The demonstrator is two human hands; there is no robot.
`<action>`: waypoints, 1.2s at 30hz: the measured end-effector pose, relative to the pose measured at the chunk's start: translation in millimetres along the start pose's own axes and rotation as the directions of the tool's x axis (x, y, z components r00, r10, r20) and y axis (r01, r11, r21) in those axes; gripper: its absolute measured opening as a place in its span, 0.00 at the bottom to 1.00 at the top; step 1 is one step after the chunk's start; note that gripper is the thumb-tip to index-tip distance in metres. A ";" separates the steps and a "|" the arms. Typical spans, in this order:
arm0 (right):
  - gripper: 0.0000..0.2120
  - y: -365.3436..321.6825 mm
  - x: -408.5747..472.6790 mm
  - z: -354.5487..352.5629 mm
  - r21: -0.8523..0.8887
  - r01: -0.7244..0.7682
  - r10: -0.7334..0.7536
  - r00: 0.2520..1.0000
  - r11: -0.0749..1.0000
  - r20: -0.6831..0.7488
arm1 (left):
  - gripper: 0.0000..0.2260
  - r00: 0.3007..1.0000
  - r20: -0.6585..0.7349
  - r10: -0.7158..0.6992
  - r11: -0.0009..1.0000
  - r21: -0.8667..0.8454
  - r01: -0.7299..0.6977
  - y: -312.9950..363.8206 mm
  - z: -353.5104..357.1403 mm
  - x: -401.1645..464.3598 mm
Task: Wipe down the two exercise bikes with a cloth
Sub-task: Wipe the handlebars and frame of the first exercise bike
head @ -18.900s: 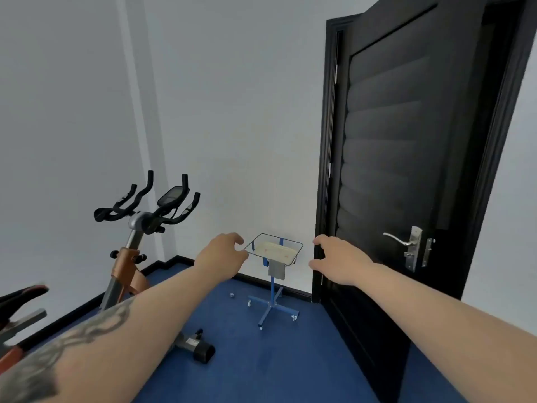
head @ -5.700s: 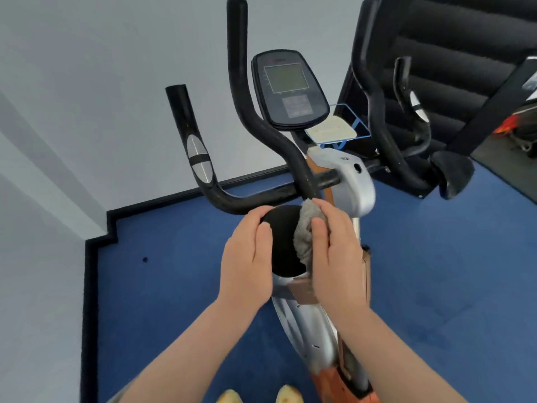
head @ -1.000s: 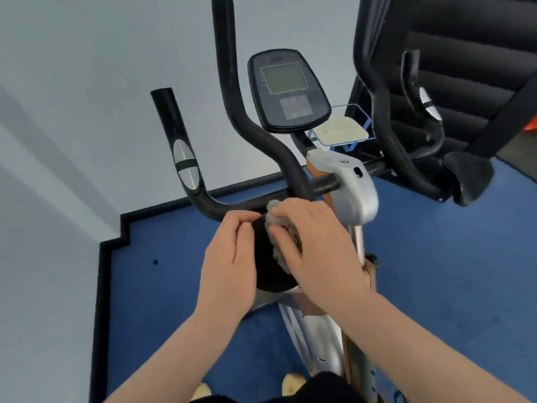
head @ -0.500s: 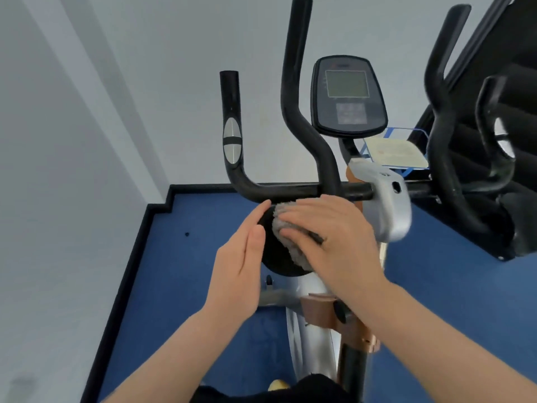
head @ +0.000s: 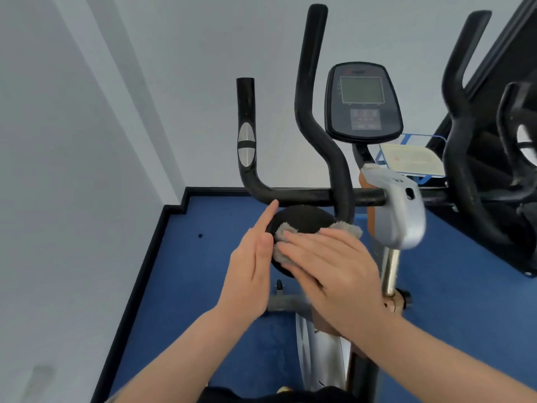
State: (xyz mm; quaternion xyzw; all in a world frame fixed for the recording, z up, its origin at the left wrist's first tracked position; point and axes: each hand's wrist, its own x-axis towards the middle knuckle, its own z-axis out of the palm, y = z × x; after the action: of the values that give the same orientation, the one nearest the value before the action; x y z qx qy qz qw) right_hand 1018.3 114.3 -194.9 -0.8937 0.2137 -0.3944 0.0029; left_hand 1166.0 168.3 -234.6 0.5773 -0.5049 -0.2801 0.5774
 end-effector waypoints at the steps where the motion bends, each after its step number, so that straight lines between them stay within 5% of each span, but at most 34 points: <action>1: 0.07 6.8 2.6 -3.3 -0.030 0.087 -0.086 0.996 0.996 0.018 | 0.24 1.000 0.003 0.000 1.000 0.012 0.000 -0.6 -1.2 0.7; 3: 0.07 19.9 21.5 -1.8 -0.032 0.150 -0.148 0.988 0.988 0.033 | 0.22 1.000 -0.013 0.012 1.000 0.013 -0.011 1.8 -0.6 2.6; 7: 0.08 8.9 23.4 7.9 0.067 -0.021 0.022 1.000 0.998 -0.018 | 0.20 0.998 -0.058 0.035 0.999 -0.016 -0.036 5.6 5.8 1.4; 12: 0.05 21.1 28.6 -10.0 -0.005 0.145 -0.144 0.985 0.989 0.098 | 0.20 0.999 -0.046 0.013 0.998 0.055 -0.010 13.1 -0.8 4.6; 17: 0.11 13.2 56.8 -1.7 0.058 -0.341 0.329 0.932 0.938 0.153 | 0.15 0.999 -0.041 0.006 0.993 0.114 -0.001 27.5 2.6 17.9; 22: 0.12 5.9 38.0 -17.9 -0.030 -0.319 0.319 0.928 0.947 0.194 | 0.16 0.999 -0.046 0.016 0.984 0.177 -0.008 25.3 3.9 18.9; 26: 0.08 16.7 68.4 -3.6 0.026 -0.428 0.393 0.851 0.903 0.348 | 0.16 0.996 -0.079 -0.043 0.985 0.164 0.056 26.6 8.5 17.9; 32: 0.10 10.4 34.6 -20.3 0.002 -0.312 0.302 0.923 0.950 0.238 | 0.16 0.998 -0.065 -0.019 0.981 0.191 0.031 26.8 6.6 17.5; 36: 0.10 14.0 53.3 -2.8 0.089 -0.510 0.476 0.843 0.856 0.252 | 0.17 0.995 -0.097 -0.030 0.985 0.167 0.046 24.4 9.7 18.3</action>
State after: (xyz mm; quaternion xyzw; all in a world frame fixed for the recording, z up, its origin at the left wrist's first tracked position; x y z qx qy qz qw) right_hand 1042.8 81.5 -158.0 -0.8437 0.4043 -0.2937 0.1961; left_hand 1157.0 152.2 -208.4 0.6461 -0.4880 -0.2200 0.5441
